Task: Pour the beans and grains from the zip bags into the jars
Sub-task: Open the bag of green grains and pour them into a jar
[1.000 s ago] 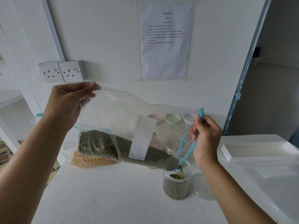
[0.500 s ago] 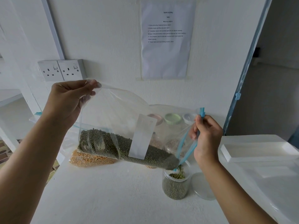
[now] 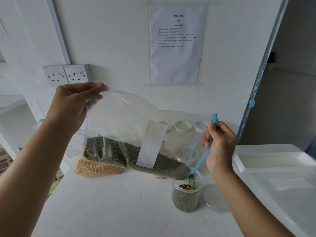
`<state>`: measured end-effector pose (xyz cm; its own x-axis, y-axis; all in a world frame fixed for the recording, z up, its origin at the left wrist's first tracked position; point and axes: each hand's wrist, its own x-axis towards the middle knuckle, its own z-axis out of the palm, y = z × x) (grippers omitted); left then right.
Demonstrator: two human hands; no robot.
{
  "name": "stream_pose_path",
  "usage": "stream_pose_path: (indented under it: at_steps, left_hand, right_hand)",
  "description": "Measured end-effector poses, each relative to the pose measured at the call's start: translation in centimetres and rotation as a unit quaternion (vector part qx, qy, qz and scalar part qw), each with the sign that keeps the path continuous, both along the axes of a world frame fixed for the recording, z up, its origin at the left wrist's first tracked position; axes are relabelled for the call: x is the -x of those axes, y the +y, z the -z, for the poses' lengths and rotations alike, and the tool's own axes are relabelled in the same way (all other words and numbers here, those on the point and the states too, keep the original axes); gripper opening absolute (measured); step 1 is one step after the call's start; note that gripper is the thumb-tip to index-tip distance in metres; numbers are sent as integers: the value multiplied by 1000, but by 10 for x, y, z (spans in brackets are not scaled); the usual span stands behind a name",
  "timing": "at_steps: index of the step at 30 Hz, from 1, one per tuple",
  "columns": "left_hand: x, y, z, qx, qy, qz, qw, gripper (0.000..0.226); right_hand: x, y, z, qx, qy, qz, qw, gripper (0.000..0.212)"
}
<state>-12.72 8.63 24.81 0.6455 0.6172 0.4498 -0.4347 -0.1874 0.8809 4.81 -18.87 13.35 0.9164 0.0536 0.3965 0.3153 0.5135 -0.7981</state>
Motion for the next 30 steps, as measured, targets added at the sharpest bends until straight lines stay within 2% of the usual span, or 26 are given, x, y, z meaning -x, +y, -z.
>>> stream_pose_path:
  at_steps: [6,14,30]
  left_hand:
    - [1,2,1,6,5,-3,1000,10]
    - [0,1,-2,-2,6,-1,1000,10]
    - [3,0,-4,-9,13,0,1000,12]
  right_hand:
    - [2,0,-3,6,-4,-1,1000,47]
    - [-1,0,3,10,7,11,1000,34]
    - [-2,2,5,8,13,15,1000,34]
